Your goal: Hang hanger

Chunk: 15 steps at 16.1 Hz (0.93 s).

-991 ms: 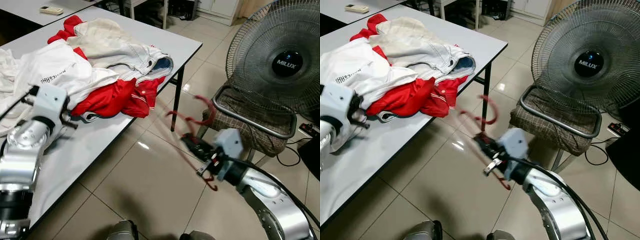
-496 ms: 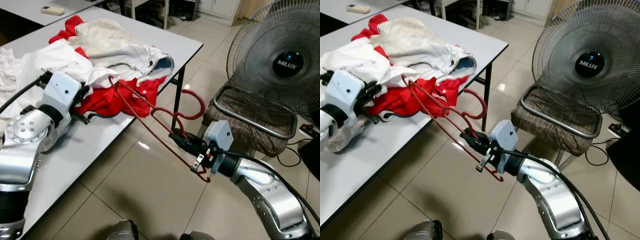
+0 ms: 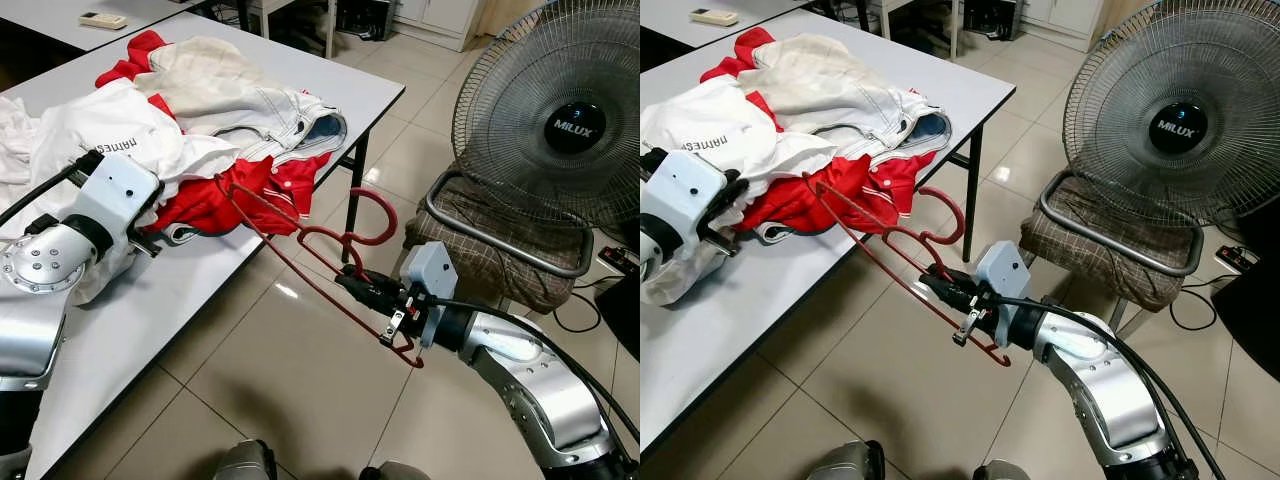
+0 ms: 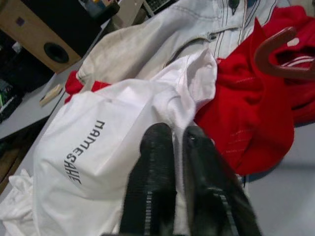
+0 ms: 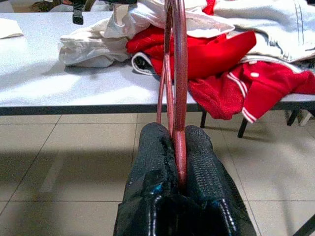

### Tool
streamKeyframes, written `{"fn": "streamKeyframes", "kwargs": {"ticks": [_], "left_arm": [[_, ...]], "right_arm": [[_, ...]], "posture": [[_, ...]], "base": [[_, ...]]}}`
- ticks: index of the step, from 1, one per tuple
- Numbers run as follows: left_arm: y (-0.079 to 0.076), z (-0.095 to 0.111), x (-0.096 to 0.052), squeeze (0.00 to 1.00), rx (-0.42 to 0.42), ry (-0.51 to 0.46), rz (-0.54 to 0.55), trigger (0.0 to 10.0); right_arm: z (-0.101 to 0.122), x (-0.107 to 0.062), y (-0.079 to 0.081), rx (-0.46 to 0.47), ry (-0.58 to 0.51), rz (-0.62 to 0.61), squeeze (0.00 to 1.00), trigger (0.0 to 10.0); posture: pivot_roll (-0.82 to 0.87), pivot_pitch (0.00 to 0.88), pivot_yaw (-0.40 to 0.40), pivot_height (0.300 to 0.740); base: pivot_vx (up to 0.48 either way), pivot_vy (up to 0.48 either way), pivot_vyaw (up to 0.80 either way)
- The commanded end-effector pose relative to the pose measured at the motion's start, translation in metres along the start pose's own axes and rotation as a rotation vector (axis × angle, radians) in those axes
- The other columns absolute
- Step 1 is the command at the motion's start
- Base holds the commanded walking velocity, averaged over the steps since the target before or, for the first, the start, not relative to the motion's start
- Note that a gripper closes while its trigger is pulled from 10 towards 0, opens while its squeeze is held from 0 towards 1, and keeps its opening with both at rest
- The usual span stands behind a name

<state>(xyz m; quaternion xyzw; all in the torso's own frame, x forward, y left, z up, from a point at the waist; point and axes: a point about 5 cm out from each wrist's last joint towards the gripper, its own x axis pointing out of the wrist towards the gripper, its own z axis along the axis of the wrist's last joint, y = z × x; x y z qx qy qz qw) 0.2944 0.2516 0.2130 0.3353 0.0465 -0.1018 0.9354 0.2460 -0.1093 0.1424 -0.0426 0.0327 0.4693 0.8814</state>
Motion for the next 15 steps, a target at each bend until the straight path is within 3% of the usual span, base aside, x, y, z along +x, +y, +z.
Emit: {"fn": "streamKeyframes", "kwargs": {"ticks": [1,2,3,6,7,8,9,15], "left_arm": [[-0.006,-0.007,0.002,0.84,0.0,0.033,-0.002,10.0],[-0.007,-0.008,0.002,0.84,0.001,0.038,0.0,10.0],[-0.008,-0.011,0.003,0.0,0.002,0.047,0.0,10.0],[-0.011,-0.014,0.003,0.0,-0.033,0.049,-0.007,10.0],[-0.01,-0.013,0.003,0.0,-0.043,0.04,-0.001,8.8],[-0.009,-0.012,0.003,0.0,-0.048,0.036,0.0,5.3],[-0.006,-0.01,0.001,0.0,-0.056,0.02,-0.006,0.0],[-0.001,-0.001,0.0,0.0,-0.086,-0.015,-0.021,0.0]], "right_arm": [[-0.001,-0.002,0.002,0.003,0.01,-0.002,0.0,10.0],[-0.001,-0.002,0.002,0.004,0.009,-0.003,0.0,10.0],[-0.001,-0.002,0.002,0.007,0.006,-0.007,0.0,10.0],[-0.001,-0.002,0.004,0.011,0.005,-0.007,0.0,10.0],[-0.001,-0.002,0.004,0.011,0.006,-0.007,0.0,10.0],[-0.001,-0.002,0.004,0.011,0.006,-0.007,0.0,10.0],[-0.001,-0.003,0.004,0.01,0.006,-0.006,0.0,10.0],[0.003,0.0,0.001,-0.007,-0.006,0.016,0.0,10.0]], "posture": [[-0.03,0.134,-0.001,0.74],[-0.03,0.134,-0.001,0.74],[-0.03,0.133,-0.001,0.74],[-0.03,0.13,-0.004,0.74],[-0.03,0.129,-0.004,0.74],[-0.03,0.129,-0.004,0.74],[-0.03,0.13,-0.006,0.74],[-0.03,0.126,-0.002,0.74]], "base": [[0.0,0.0,0.0],[0.0,0.0,0.0],[0.0,0.0,0.0],[0.0,0.0,0.0],[0.0,0.0,0.0],[0.0,0.0,0.0],[0.0,0.0,0.0],[0.0,0.0,0.0]]}}
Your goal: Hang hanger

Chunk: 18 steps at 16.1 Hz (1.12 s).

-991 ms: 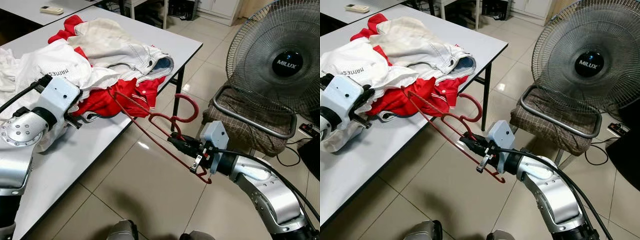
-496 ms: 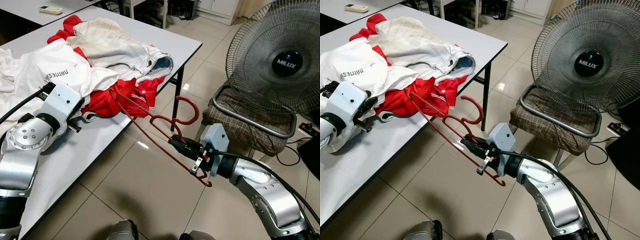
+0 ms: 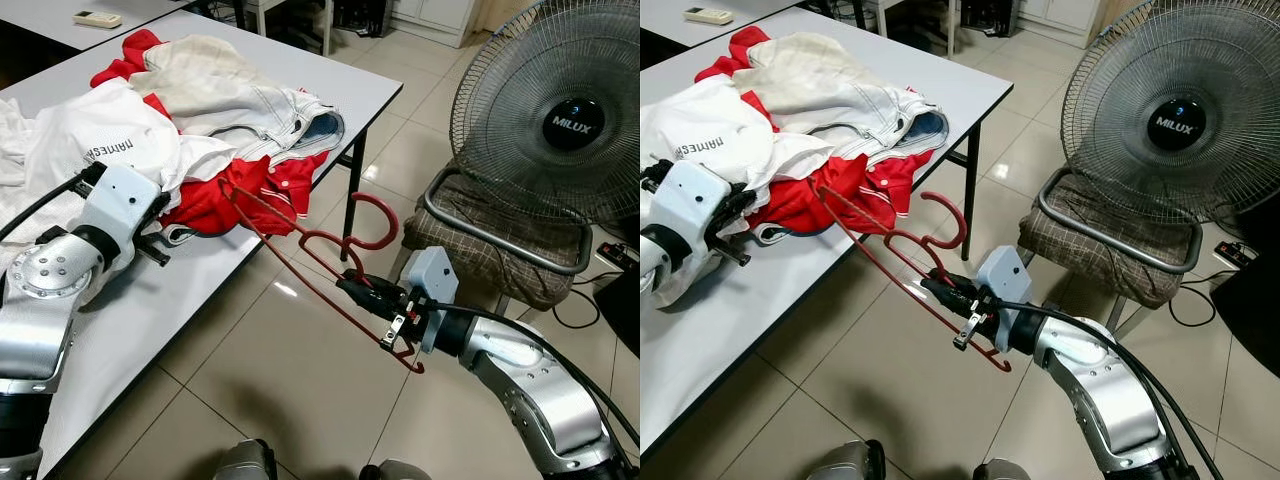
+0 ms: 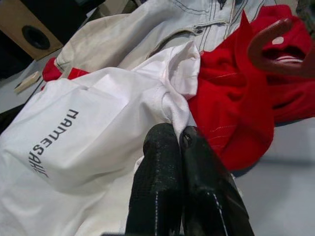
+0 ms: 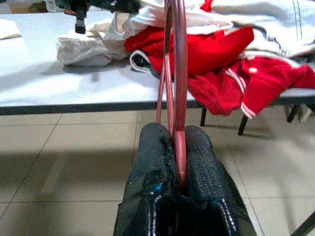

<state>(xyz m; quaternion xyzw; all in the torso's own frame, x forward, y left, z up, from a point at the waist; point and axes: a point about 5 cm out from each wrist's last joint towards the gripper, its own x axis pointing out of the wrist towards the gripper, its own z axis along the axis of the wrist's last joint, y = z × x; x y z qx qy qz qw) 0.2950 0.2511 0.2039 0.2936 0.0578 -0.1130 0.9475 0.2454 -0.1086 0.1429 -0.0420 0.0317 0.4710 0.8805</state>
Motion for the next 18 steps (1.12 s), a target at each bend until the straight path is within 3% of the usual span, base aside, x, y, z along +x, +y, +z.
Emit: {"fn": "streamKeyframes", "kwargs": {"ticks": [1,7,9,10,13,14,16,17,18], "left_arm": [[0.007,0.009,-0.002,0.0,0.007,-0.029,0.017,0.0],[0.027,0.037,-0.008,0.0,0.188,-0.079,0.093,0.0],[0.023,0.041,-0.008,0.0,0.17,-0.107,0.053,0.0],[0.01,0.043,-0.01,0.0,0.17,-0.106,-0.072,0.0],[-0.004,0.036,-0.013,0.0,0.161,-0.065,-0.183,0.0],[-0.004,0.025,-0.013,0.0,0.163,-0.013,-0.149,10.0],[-0.002,0.017,-0.012,0.0,0.138,0.019,-0.12,10.0],[0.009,0.007,-0.01,1.0,0.08,0.055,0.006,10.0],[0.014,0.005,-0.01,1.0,0.074,0.069,0.053,10.0]], "right_arm": [[0.004,0.002,-0.001,-0.015,-0.005,0.017,0.0,10.0],[0.016,0.007,-0.013,-0.041,-0.008,0.063,0.0,10.0],[0.017,0.007,-0.016,-0.044,-0.001,0.066,0.0,10.0],[0.016,0.009,-0.021,-0.042,0.021,0.061,0.0,10.0],[0.009,0.011,-0.026,-0.063,0.073,0.076,0.0,10.0],[0.01,0.011,-0.025,-0.062,0.074,0.085,0.0,10.0],[0.01,0.01,-0.023,-0.061,0.073,0.094,0.0,10.0],[0.008,0.006,-0.018,-0.046,0.073,0.096,0.0,10.0],[0.006,0.003,-0.015,-0.036,0.075,0.091,0.0,10.0]], "posture": [[-0.03,0.126,0.0,0.74],[-0.03,0.126,-0.018,0.74],[-0.03,0.126,-0.021,0.74],[-0.03,0.126,-0.025,0.74],[-0.03,0.126,-0.028,0.74],[-0.03,0.125,-0.031,0.74],[-0.03,0.124,-0.031,0.74],[-0.04,0.123,-0.026,0.74],[-0.04,0.124,-0.025,0.74]], "base": [[0.0,0.0,0.0],[0.0,0.0,0.0],[0.0,0.0,0.0],[0.0,0.0,0.0],[0.0,0.0,0.0],[0.0,0.0,0.0],[0.0,0.0,0.0],[0.0,0.0,0.0],[0.0,0.0,0.0]]}}
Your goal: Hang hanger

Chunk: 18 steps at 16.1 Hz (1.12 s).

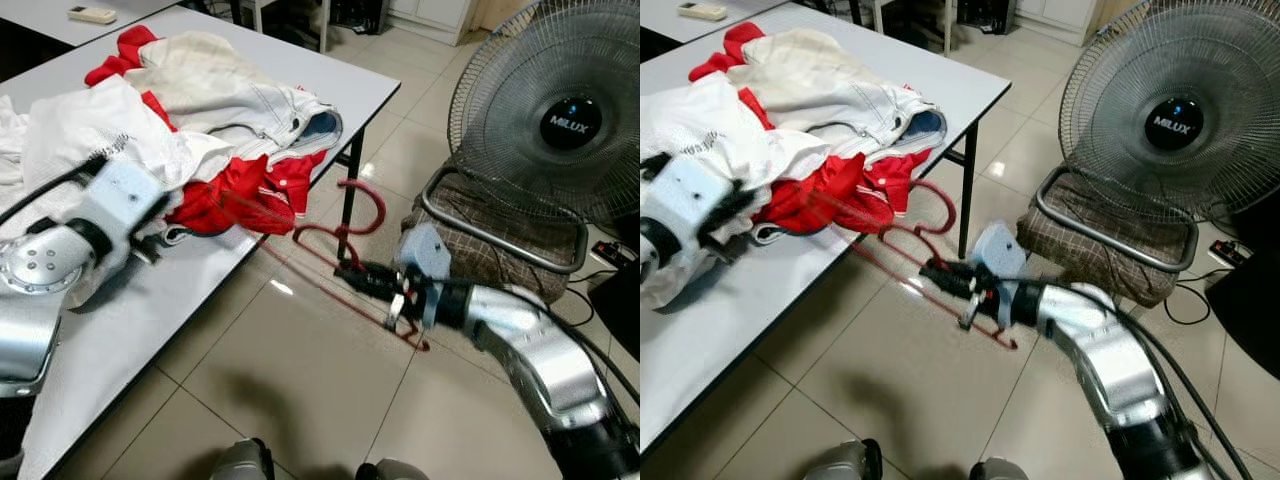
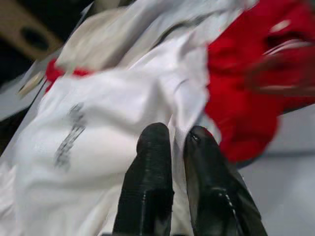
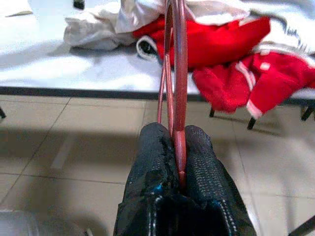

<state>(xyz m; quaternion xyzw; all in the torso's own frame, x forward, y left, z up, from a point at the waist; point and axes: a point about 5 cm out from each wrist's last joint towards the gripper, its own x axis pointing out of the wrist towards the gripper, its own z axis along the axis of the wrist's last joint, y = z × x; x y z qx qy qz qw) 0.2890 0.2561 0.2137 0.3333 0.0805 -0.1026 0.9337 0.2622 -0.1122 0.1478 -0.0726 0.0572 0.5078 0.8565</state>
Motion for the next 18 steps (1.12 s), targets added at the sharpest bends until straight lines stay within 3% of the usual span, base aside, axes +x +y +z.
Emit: {"fn": "streamKeyframes", "kwargs": {"ticks": [1,4,5,8,14,15,16,18], "left_arm": [[0.0073,-0.0015,-0.0018,1.0,-0.016,0.009,0.061,10.0],[0.0033,-0.0051,-0.0003,1.0,-0.051,0.009,0.052,10.0],[0.0011,-0.0069,0.0008,0.0,-0.058,0.015,0.053,10.0],[-0.0011,-0.0042,0.0024,0.0,-0.124,-0.02,0.05,10.0],[0.0002,-0.0006,0.0031,0.0,-0.144,-0.045,0.046,3.3],[0.0,-0.0015,0.0035,0.0,-0.139,-0.042,0.047,1.1],[-0.0002,-0.0024,0.0039,0.0,-0.133,-0.038,0.048,0.0],[0.0001,-0.0022,0.0051,0.0,-0.132,-0.042,0.055,0.0]], "right_arm": [[-0.0005,-0.0059,0.0042,0.01,0.003,-0.002,0.0,10.0],[-0.0055,-0.0096,0.0097,0.031,0.008,-0.006,0.0,10.0],[-0.0058,-0.0098,0.0104,0.034,0.008,-0.009,0.0,10.0],[-0.0046,-0.0105,0.0118,0.038,0.004,-0.016,0.0,10.0],[-0.0047,-0.0129,0.0121,0.031,0.009,-0.013,0.0,10.0],[-0.0046,-0.0129,0.0123,0.03,0.009,-0.013,0.0,10.0],[-0.0042,-0.0128,0.0124,0.03,0.008,-0.013,0.0,10.0],[-0.0031,-0.0125,0.0124,0.028,0.005,-0.011,0.0,10.0]], "posture": [[-0.04,0.123,-0.024,0.74],[-0.04,0.118,-0.022,0.74],[-0.04,0.114,-0.02,0.74],[-0.04,0.107,-0.021,0.74],[-0.05,0.1,-0.017,0.74],[-0.05,0.1,-0.017,0.74],[-0.05,0.1,-0.019,0.74],[-0.05,0.101,-0.019,0.74]], "base": [[0.0,0.0,0.0],[0.0,0.0,0.0],[0.0,0.0,0.0],[0.0,0.0,0.0],[0.0,0.0,0.0],[0.0,0.0,0.0],[0.0,0.0,0.0],[0.0,0.0,0.0]]}}
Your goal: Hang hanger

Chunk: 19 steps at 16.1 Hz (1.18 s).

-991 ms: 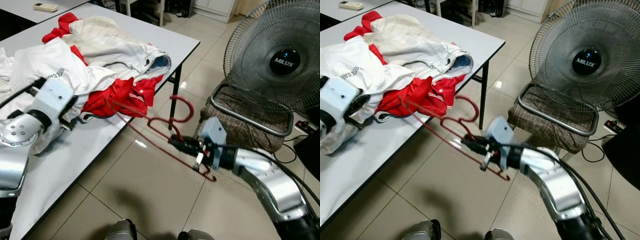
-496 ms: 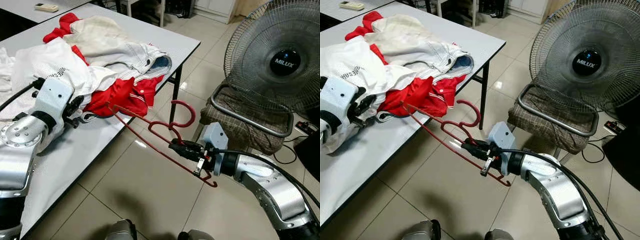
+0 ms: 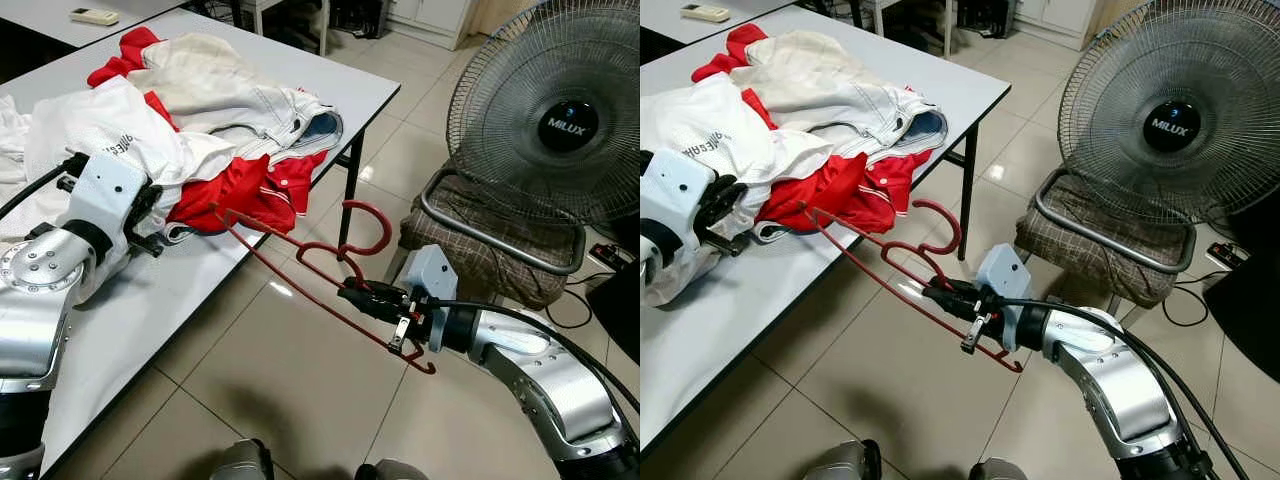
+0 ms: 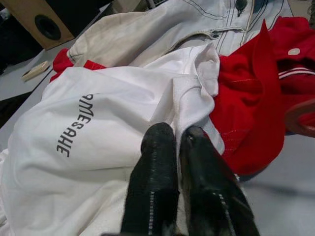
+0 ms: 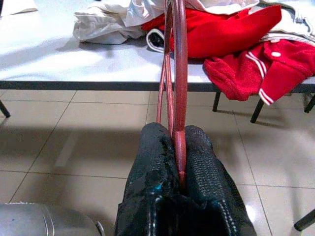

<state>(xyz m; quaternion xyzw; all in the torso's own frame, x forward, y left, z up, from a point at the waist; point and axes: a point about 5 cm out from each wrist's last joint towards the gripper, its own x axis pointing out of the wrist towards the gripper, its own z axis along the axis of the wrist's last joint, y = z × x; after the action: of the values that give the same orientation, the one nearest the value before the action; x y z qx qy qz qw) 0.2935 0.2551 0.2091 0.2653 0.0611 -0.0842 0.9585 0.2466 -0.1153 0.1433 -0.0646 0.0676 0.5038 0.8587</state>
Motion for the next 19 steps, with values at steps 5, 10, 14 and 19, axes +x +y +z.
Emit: {"fn": "streamKeyframes", "kwargs": {"ticks": [5,10,14,19], "left_arm": [[0.005,0.009,0.004,0.0,0.014,-0.052,0.024,0.0],[0.016,0.059,0.0,0.0,-0.064,-0.284,-0.038,0.0],[-0.021,0.025,-0.008,0.0,-0.371,-0.047,-0.397,0.0],[-0.017,0.011,-0.015,0.0,-0.323,0.068,-0.332,0.0]], "right_arm": [[0.01,0.002,-0.005,-0.016,-0.028,0.006,0.0,10.0],[0.026,0.004,-0.018,-0.059,-0.058,0.008,0.0,10.0],[0.026,0.006,-0.019,-0.056,-0.065,0.006,0.0,10.0],[0.024,0.007,-0.016,-0.051,-0.06,0.015,0.0,10.0]], "posture": [[-0.05,0.104,-0.019,0.74],[-0.05,0.114,-0.026,0.74],[-0.04,0.116,-0.023,0.74],[-0.03,0.116,-0.025,0.74]], "base": [[0.0,0.0,0.0],[0.0,0.0,0.0],[0.0,0.0,0.0],[0.0,0.0,0.0]]}}
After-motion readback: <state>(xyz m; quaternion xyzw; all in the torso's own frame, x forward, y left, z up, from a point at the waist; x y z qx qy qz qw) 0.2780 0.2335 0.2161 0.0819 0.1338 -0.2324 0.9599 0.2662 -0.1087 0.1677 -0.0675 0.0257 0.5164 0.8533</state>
